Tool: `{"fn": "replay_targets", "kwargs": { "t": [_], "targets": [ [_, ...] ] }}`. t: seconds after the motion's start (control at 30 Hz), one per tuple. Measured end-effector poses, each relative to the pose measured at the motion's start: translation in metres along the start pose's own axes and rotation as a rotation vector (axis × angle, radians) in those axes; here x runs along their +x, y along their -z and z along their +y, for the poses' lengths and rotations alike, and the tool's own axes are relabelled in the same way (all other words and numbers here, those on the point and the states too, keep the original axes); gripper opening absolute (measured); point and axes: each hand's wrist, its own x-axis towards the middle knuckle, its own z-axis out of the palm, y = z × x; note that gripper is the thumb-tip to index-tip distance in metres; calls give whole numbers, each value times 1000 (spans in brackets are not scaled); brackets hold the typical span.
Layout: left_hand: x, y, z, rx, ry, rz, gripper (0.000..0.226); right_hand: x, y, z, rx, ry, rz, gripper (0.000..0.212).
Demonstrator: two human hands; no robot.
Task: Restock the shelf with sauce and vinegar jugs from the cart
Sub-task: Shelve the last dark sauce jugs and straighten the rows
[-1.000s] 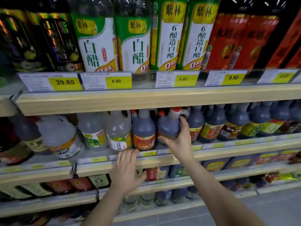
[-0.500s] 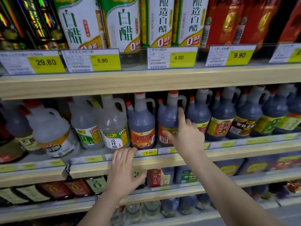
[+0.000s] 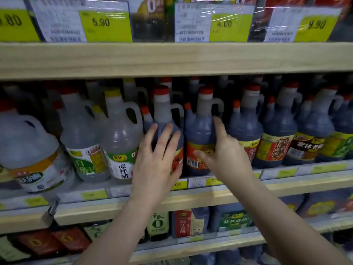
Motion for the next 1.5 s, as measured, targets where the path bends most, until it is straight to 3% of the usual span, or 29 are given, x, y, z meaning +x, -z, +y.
{"fn": "replay_targets", "kwargs": {
  "t": [0.63, 0.83, 1.03, 1.2, 1.5],
  "targets": [
    [10, -5, -6, 68, -7, -85, 74, 3, -5, 8, 83, 25, -6, 93],
    [0, 5, -5, 49, -16, -100, 76, -15, 0, 16, 98, 42, -15, 102],
    [-34, 25, -22, 51, 28, -55, 73, -63, 11, 34, 88, 63, -87, 74],
    [-45, 44, -57, 63, 123, -22, 65, -60, -6, -12, 78, 195, -162, 64],
    [-60, 91, -153, 256, 194, -60, 62, -31, -51, -128, -40, 403, -50, 74]
  ]
}}
